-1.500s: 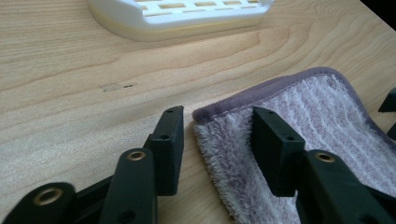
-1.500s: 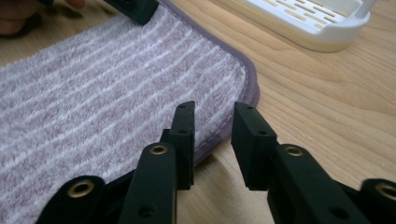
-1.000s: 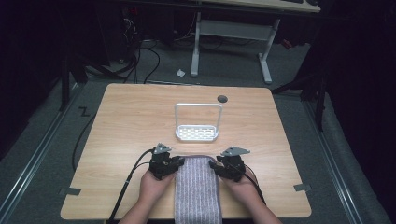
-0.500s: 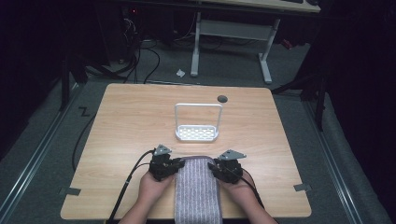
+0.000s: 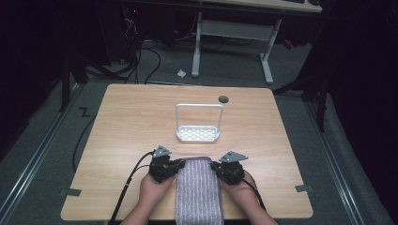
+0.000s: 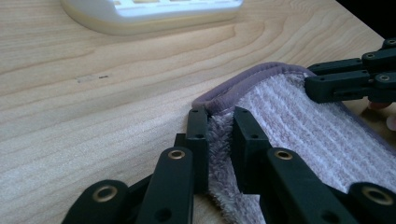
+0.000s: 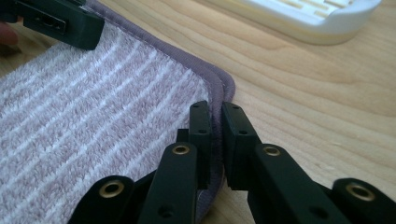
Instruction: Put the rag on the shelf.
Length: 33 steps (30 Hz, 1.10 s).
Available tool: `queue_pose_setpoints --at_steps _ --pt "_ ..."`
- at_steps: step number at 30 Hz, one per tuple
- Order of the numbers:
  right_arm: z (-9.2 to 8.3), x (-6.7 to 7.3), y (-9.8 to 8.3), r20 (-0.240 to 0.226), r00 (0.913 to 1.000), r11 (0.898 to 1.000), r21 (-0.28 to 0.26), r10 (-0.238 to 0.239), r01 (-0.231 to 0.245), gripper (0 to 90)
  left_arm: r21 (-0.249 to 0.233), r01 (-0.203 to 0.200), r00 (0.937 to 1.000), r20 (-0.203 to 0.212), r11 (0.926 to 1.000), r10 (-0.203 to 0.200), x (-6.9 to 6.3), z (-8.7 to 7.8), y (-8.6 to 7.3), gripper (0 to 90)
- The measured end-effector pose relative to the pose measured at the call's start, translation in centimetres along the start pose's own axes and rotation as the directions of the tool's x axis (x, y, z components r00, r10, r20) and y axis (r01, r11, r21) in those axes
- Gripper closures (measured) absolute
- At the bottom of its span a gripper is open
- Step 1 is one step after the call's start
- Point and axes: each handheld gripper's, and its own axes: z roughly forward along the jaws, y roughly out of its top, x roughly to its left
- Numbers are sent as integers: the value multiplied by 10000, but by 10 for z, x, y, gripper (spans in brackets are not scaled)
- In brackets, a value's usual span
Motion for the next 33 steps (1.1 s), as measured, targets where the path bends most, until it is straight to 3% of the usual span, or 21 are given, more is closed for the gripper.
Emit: queue_pose_setpoints --at_steps 5,9,18,22,26,33 --pt "-4 1 1 93 9999 9994 -346 -43 46 842 -285 -183 9996 -218 9994 176 -2 -2 1 798" --pt "-10 -2 4 32 9999 9973 -724 140 -137 841 -581 -138 9998 -120 9982 131 -6 -5 5 819" --pt "-24 -6 15 76 10000 9910 -1341 10 0 840 -1293 -637 9971 -503 9896 576 -18 -11 23 823" --pt "-34 -12 22 188 9998 9874 -1581 -65 94 839 -1780 -936 9949 -543 9796 852 -26 -14 30 824" --pt "-37 -16 26 248 9997 9839 -1787 -16 61 839 -2025 -933 9949 -568 9748 834 -29 -14 34 825" --pt "-47 -19 41 486 9988 9683 -2494 -8 129 840 -2560 -1135 9929 -645 9600 1002 -33 -23 49 825"
